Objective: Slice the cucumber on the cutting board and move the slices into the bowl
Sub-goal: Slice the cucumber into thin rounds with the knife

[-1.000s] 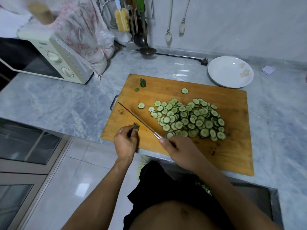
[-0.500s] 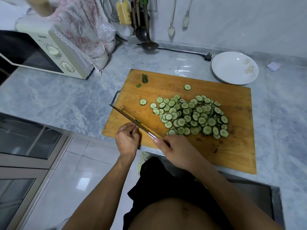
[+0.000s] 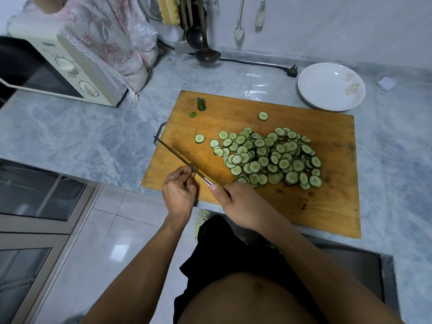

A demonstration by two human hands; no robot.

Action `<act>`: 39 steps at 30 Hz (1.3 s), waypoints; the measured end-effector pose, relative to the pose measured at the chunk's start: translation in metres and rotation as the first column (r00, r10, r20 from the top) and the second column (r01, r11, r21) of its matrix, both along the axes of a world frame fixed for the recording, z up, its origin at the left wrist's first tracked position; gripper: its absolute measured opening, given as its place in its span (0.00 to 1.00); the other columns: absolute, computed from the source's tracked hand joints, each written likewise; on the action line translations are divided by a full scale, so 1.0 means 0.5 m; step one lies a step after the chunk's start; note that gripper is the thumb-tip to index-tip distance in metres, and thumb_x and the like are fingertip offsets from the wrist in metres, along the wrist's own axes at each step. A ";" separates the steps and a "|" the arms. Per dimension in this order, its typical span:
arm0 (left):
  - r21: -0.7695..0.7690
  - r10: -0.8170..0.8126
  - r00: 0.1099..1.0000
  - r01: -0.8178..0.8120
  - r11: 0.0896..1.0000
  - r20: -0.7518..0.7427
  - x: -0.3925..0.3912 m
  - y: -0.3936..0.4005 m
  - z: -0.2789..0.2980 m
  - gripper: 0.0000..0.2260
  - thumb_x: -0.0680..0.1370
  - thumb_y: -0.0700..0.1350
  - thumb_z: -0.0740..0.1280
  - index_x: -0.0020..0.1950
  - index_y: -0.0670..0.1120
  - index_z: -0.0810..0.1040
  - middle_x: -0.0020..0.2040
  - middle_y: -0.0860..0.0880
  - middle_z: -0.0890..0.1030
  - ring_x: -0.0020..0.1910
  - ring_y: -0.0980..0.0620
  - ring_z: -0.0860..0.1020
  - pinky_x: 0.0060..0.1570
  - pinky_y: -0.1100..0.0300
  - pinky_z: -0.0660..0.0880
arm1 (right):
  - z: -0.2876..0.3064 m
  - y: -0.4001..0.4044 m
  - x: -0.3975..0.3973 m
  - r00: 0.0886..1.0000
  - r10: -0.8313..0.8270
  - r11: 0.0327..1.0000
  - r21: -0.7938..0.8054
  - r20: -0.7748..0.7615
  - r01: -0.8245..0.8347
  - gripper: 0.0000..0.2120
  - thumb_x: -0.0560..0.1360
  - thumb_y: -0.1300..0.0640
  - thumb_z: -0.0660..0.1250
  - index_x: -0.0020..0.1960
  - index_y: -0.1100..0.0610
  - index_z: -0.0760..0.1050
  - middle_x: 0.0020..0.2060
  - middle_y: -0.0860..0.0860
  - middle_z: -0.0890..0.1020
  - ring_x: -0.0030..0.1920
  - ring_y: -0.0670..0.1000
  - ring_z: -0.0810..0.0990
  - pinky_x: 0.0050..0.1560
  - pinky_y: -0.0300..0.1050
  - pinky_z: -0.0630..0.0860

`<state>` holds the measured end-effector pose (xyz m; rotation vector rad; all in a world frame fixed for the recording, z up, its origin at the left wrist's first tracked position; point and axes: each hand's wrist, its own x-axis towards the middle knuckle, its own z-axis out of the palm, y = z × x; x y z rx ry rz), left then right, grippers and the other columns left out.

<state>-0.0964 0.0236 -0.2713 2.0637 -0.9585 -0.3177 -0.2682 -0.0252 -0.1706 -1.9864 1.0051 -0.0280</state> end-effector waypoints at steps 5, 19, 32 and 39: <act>-0.029 -0.004 1.000 0.005 1.000 0.029 -0.002 0.002 0.005 0.16 0.72 0.46 0.61 0.46 0.40 0.86 0.49 0.48 0.85 0.47 0.46 0.82 0.43 0.54 0.78 | -0.010 -0.021 0.042 1.000 -0.012 0.999 0.040 -0.024 0.013 0.27 0.84 0.43 0.52 0.33 0.60 0.65 0.28 0.55 0.70 0.30 0.51 0.69 0.32 0.48 0.60; 0.014 0.098 0.989 -0.097 0.995 -0.111 0.010 -0.006 0.046 0.09 0.74 0.39 0.72 0.53 0.45 0.85 0.51 0.48 0.85 0.50 0.52 0.82 0.52 0.62 0.76 | -0.002 -0.044 -0.044 0.992 -0.084 0.996 0.038 0.094 0.081 0.30 0.81 0.36 0.51 0.35 0.61 0.66 0.29 0.57 0.69 0.31 0.60 0.73 0.34 0.49 0.65; -0.003 0.182 0.919 -0.196 0.981 -0.349 -0.002 -0.009 0.072 0.09 0.75 0.46 0.67 0.52 0.50 0.84 0.55 0.48 0.81 0.53 0.52 0.79 0.60 0.53 0.75 | 0.020 -0.015 -0.120 0.929 -0.331 0.886 0.393 0.168 0.245 0.26 0.80 0.35 0.55 0.38 0.56 0.69 0.29 0.57 0.69 0.24 0.52 0.67 0.25 0.42 0.65; -0.002 0.282 0.864 -0.311 0.950 -0.417 0.032 0.013 0.066 0.12 0.80 0.52 0.63 0.43 0.49 0.82 0.42 0.51 0.82 0.47 0.49 0.80 0.52 0.54 0.76 | 0.000 0.003 -0.047 0.936 -0.327 0.840 0.495 0.132 0.223 0.26 0.80 0.35 0.54 0.39 0.56 0.70 0.28 0.53 0.71 0.24 0.48 0.68 0.24 0.39 0.66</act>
